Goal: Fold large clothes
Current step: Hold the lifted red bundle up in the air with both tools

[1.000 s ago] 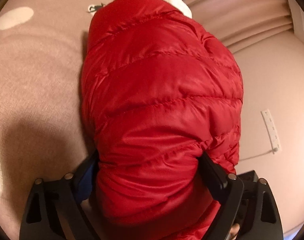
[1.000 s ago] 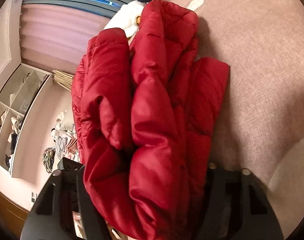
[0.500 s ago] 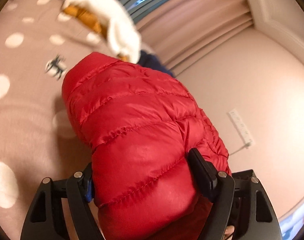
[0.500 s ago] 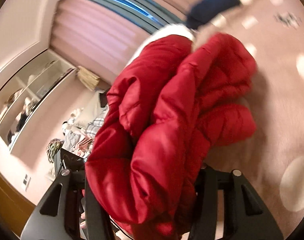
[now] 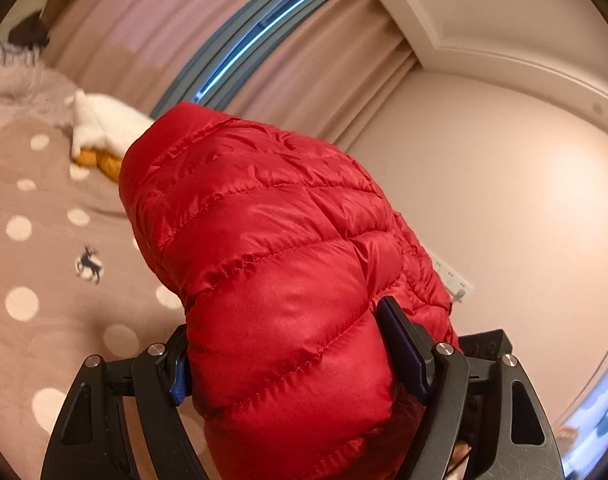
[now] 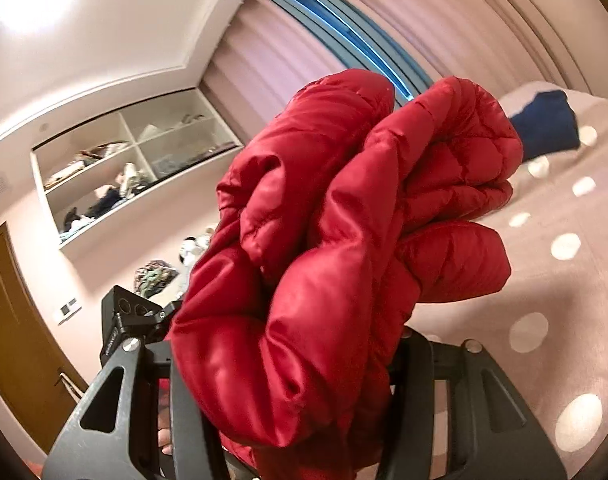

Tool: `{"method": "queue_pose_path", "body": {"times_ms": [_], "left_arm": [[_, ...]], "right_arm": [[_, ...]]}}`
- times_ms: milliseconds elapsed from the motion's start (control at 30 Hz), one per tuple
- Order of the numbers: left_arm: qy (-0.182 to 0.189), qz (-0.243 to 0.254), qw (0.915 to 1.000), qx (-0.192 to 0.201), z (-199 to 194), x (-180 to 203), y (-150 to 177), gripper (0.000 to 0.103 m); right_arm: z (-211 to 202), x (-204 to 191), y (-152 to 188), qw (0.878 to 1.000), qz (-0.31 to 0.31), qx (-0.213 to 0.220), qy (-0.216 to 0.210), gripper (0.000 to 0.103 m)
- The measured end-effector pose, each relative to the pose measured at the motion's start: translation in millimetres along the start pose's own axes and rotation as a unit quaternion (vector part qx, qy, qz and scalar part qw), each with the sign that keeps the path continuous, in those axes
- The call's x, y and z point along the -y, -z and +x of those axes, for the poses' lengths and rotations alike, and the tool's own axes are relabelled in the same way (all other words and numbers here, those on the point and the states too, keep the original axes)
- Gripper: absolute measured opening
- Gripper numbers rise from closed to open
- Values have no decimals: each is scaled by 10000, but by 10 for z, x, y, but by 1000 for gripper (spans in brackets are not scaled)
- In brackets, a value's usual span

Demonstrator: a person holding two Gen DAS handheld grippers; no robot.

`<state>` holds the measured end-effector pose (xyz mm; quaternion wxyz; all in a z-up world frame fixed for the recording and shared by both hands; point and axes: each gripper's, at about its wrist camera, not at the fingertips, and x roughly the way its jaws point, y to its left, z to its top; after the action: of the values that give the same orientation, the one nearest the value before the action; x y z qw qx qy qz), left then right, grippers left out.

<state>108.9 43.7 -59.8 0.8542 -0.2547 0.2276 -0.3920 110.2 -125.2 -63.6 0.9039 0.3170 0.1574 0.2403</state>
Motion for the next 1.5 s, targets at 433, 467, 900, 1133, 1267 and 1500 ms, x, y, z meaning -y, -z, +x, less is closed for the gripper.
{"method": "queue_pose_path", "body": {"times_ms": [433, 467, 900, 1133, 1267, 1500], "left_arm": [[-131, 311, 9992, 197, -134, 48, -4, 78], [-148, 326, 9991, 220, -145, 46, -7, 78], [-442, 546, 9970, 338, -212, 64, -83, 78], [-733, 549, 9947, 457, 34, -224, -410, 78], [-950, 573, 9928, 460, 306, -487, -532, 78], [-1279, 164, 9915, -147, 1238, -1540, -311, 78]], "right_arm": [[-120, -330, 67, 9985, -523, 6, -142, 49], [-90, -350, 67, 9984, -540, -4, -183, 50], [-40, -181, 61, 9976, -498, -214, -425, 51], [454, -100, -96, 9971, -596, -376, -285, 52], [819, 72, -152, 9970, -607, -464, -88, 52], [1596, 982, 62, 9910, -461, -900, 879, 52]]}}
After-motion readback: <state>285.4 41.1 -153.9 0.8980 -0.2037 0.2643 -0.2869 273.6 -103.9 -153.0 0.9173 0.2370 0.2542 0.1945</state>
